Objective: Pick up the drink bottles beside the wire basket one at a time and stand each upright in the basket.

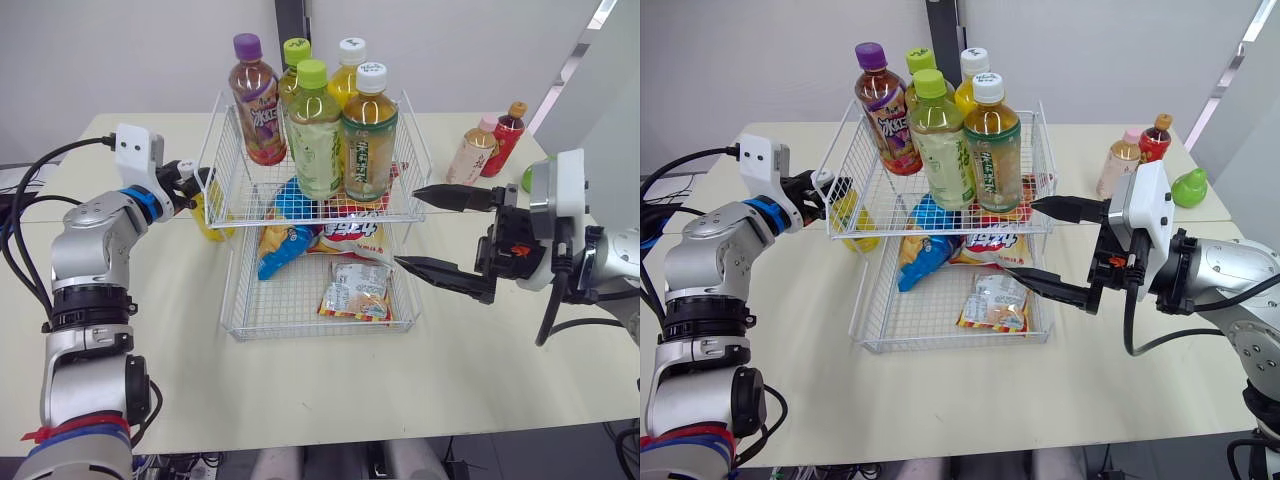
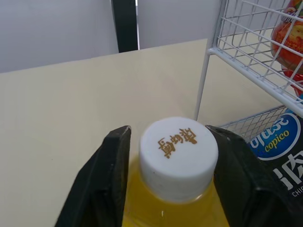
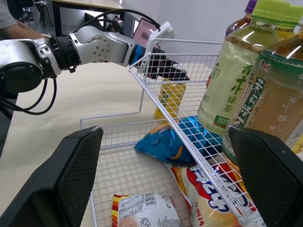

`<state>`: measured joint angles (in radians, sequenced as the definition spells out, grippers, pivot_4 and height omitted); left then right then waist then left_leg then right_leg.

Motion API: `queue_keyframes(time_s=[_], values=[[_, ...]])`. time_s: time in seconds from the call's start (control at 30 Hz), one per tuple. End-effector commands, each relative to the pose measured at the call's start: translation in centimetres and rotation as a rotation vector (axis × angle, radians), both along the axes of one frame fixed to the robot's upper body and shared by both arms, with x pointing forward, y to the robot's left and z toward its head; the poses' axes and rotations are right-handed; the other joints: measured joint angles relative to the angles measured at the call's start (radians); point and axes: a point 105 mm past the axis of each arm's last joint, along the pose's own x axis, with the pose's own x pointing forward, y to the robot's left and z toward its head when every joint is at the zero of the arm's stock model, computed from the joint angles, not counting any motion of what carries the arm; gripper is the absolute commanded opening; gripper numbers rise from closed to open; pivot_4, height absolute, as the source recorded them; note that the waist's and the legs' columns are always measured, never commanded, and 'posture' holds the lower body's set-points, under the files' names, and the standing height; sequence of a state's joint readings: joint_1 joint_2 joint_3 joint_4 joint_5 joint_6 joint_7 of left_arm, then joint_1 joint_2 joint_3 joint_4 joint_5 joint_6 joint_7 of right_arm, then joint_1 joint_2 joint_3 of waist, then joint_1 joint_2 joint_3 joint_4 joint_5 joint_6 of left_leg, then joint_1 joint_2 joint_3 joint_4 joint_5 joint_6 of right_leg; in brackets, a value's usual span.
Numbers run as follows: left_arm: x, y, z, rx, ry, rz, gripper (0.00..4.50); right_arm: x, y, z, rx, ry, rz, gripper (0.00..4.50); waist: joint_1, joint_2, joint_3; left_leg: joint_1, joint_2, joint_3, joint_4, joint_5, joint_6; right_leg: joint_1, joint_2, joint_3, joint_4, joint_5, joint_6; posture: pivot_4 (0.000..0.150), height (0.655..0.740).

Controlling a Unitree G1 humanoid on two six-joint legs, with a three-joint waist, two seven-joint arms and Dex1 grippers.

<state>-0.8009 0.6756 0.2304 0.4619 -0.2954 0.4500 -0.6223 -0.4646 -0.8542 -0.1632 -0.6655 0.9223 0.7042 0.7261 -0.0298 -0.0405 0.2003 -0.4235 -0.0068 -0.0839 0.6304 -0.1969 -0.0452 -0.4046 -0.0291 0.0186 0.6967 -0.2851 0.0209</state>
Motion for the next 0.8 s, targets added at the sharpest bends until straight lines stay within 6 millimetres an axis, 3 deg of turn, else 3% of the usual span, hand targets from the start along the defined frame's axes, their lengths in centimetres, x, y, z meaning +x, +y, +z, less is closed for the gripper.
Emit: queue_keyframes(time_s=[0.03,0.17,0.27,0.5,0.8], values=[[-0.3,-0.3,1.8,-0.008,-0.059,-0.015,1.37,-0.5,0.3,0.9,0.0,-0.058,0.014,4.5,0.0,0.0,0.0,0.0,0.0,0.0,0.0,0.0,0.0,0.0,0.0,0.0,0.0,0.0,0.0,0.15,0.74],[-1.1,-0.2,2.6,-0.013,-0.079,-0.032,1.37,-0.5,0.2,0.8,-0.01,-0.064,0.007,4.5,0.0,0.0,0.0,0.0,0.0,0.0,0.0,0.0,0.0,0.0,0.0,0.0,0.0,0.0,0.0,0.15,0.74],[-2.3,0.2,4.7,0.014,-0.119,-0.043,1.37,-0.6,0.3,0.8,-0.012,-0.065,0.005,4.5,0.0,0.0,0.0,0.0,0.0,0.0,0.0,0.0,0.0,0.0,0.0,0.0,0.0,0.0,0.0,0.15,0.74],[-5.8,-0.2,12.9,0.098,-0.213,-0.125,1.37,-0.5,0.3,0.6,-0.018,-0.058,-0.003,4.5,-0.002,-0.001,0.001,-0.002,0.001,-0.002,0.0,0.0,0.0,-0.001,0.001,-0.002,0.0,0.0,0.0,0.15,0.74],[-8.6,-3.8,22.7,0.1,-0.295,-0.276,1.37,-0.3,0.5,0.7,0.002,-0.062,-0.006,4.5,-0.002,-0.001,0.001,-0.003,-0.001,-0.002,0.002,0.0,0.0,0.0,0.001,-0.002,-0.001,0.0,0.001,0.15,0.74]])
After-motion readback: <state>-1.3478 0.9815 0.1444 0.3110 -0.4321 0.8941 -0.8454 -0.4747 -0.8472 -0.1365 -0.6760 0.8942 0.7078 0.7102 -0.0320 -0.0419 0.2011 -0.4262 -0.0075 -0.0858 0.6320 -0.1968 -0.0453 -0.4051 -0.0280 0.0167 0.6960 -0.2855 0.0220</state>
